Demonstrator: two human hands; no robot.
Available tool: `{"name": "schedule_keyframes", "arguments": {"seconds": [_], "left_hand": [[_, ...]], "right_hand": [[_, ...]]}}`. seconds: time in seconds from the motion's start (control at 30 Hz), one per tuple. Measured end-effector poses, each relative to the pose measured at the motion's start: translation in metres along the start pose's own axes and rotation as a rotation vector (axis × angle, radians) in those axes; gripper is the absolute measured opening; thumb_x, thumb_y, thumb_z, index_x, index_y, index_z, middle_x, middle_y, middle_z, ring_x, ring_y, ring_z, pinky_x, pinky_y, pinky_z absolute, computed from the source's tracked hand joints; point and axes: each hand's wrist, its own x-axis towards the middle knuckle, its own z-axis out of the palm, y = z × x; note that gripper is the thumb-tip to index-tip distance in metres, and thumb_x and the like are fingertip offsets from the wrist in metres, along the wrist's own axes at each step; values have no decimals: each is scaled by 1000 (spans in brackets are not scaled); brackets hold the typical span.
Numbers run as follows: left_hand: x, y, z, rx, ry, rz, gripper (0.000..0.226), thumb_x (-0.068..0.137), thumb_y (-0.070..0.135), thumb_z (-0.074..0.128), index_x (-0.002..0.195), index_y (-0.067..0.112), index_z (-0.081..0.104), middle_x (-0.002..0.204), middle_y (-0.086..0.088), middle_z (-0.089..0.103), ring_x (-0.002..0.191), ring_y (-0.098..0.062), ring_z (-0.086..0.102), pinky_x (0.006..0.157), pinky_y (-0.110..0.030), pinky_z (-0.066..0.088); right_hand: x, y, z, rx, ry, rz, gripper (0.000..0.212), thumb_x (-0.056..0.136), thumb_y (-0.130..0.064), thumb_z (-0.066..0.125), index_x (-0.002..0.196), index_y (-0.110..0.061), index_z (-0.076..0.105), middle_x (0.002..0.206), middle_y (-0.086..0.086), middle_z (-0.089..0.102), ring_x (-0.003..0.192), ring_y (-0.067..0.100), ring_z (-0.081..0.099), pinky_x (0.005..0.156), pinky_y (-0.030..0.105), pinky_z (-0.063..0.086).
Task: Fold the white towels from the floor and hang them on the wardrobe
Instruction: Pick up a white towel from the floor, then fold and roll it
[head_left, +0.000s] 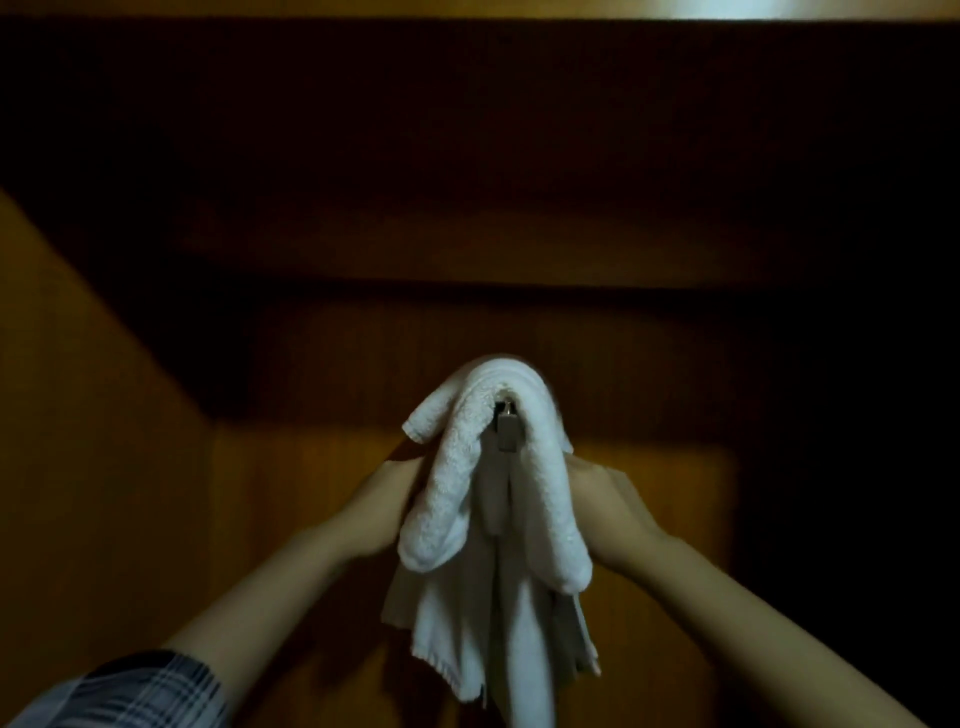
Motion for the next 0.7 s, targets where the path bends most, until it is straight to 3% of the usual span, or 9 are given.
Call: {"name": "schedule_keyframes", "arguments": {"seconds": [0.1, 0.2, 0.27, 0.33, 0.4, 0.5, 0.57, 0.7], "left_hand": [[-7, -1, -15, -107, -174, -77, 40, 88, -3, 60, 116, 25, 52, 102, 17, 60, 83, 20, 56, 71, -5, 42], [-24, 11, -30, -188, -130, -160, 58, 84, -1, 65, 135, 16, 43, 119, 2, 60, 72, 13, 56, 62, -5, 41], [-38, 18, -34, -185, -54, -242, 64, 86, 4, 65, 141, 16, 36, 129, 3, 52, 67, 1, 56, 55, -8, 43], [-59, 25, -41, -169, -16, -338, 70, 87, 9, 65, 146, 19, 28, 128, 4, 48, 66, -6, 62, 50, -13, 46], [-85, 27, -44, -121, -22, -397, 72, 88, 12, 65, 148, 21, 25, 130, 1, 50, 61, -4, 65, 49, -19, 49], [-137, 41, -52, -61, -57, -442, 59, 89, 16, 64, 142, 21, 37, 121, 1, 57, 64, -8, 68, 54, -27, 55], [-178, 50, -57, -49, -110, -486, 46, 91, 18, 63, 134, 22, 47, 111, 4, 61, 67, -10, 69, 61, -30, 56], [-275, 55, -60, -34, -244, -622, 29, 93, 23, 60, 121, 29, 57, 104, 11, 63, 67, -5, 69, 66, -22, 56]], "right_hand": [[-19, 5, -13, 219, 46, 111, 21, 89, -17, 58, 110, -21, 59, 109, -3, 60, 94, 16, 58, 74, 30, 50], [-46, 4, -15, 352, 172, 337, 53, 84, -13, 66, 132, -21, 48, 125, 0, 55, 106, 19, 56, 83, 32, 50], [-62, -6, -15, 425, 223, 488, 61, 85, -13, 65, 139, -18, 38, 121, 5, 56, 93, 22, 63, 78, 40, 56], [-77, -18, -14, 496, 193, 573, 56, 89, -16, 61, 139, -13, 35, 97, 3, 59, 75, 20, 62, 68, 41, 56], [-95, -34, -10, 578, 118, 579, 39, 91, -18, 58, 127, -12, 42, 83, 2, 58, 70, 21, 61, 66, 41, 55], [-122, -66, 2, 699, 62, 519, 3, 87, -18, 56, 90, -18, 55, 78, 6, 65, 67, 27, 63, 69, 48, 56], [-137, -90, 17, 745, 11, 459, 15, 88, -17, 55, 73, -20, 57, 70, 4, 68, 55, 15, 60, 67, 43, 56], [-171, -152, 47, 909, -178, 304, 21, 91, -12, 56, 71, -16, 60, 60, 0, 65, 42, 4, 51, 50, 26, 44]]}}
